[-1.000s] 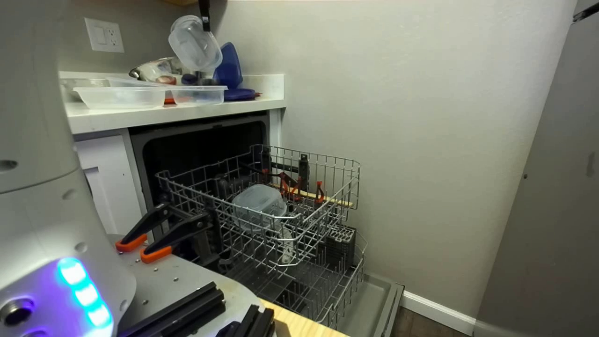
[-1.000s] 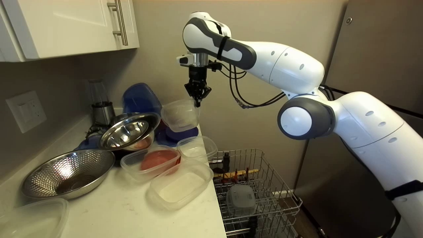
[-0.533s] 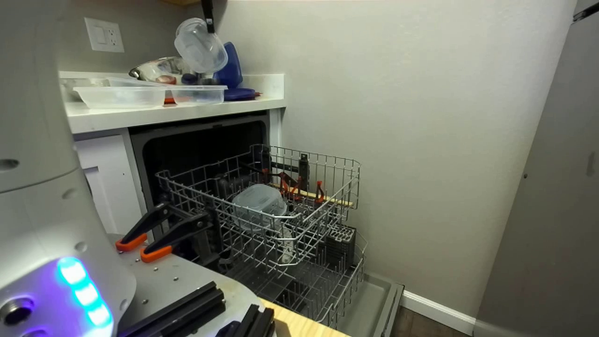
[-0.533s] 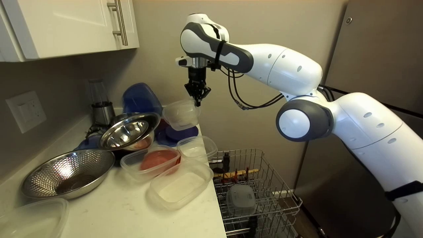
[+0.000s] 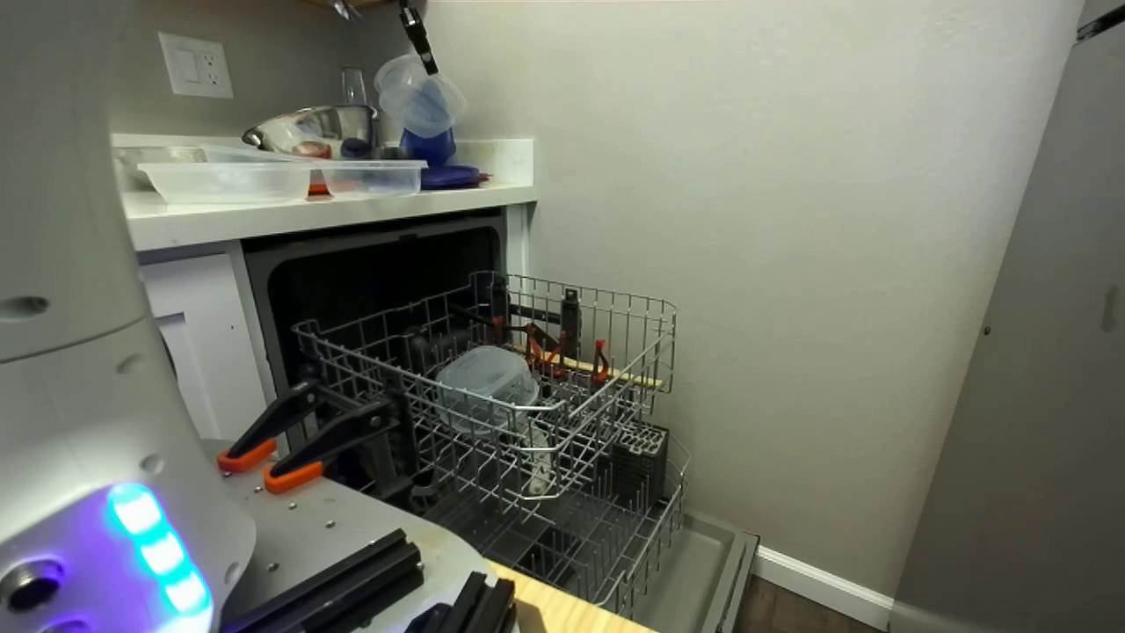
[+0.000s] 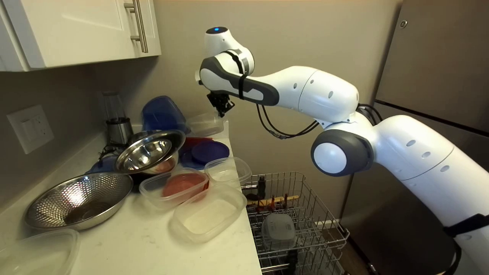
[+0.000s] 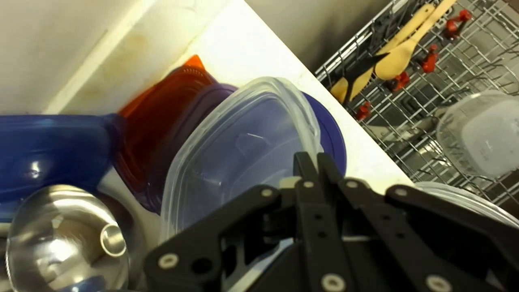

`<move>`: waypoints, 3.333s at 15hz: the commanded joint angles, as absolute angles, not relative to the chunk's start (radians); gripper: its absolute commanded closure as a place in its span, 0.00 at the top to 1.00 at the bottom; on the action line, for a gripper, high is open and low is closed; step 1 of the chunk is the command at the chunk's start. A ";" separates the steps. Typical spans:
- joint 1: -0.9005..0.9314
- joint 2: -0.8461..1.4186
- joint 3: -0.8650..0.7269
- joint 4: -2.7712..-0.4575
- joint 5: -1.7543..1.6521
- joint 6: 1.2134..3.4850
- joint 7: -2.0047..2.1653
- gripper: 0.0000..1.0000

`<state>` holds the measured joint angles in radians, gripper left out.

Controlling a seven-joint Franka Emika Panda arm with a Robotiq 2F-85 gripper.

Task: Take out the bowl from the dishwashing rack

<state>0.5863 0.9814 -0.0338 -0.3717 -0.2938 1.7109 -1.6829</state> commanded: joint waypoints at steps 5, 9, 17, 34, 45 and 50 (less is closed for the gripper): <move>0.604 1.087 -0.135 -0.369 -0.381 1.896 -1.557 0.03; 0.627 1.115 -0.148 -0.369 -0.389 1.929 -1.501 0.03; 0.662 1.140 -0.166 -0.373 -0.393 1.952 -1.451 0.32; 0.636 0.900 -0.054 -0.408 -0.305 1.575 -1.574 1.00; 0.595 0.862 -0.017 -0.399 -0.256 1.468 -1.525 1.00; 0.599 0.865 -0.017 -0.401 -0.256 1.469 -1.525 1.00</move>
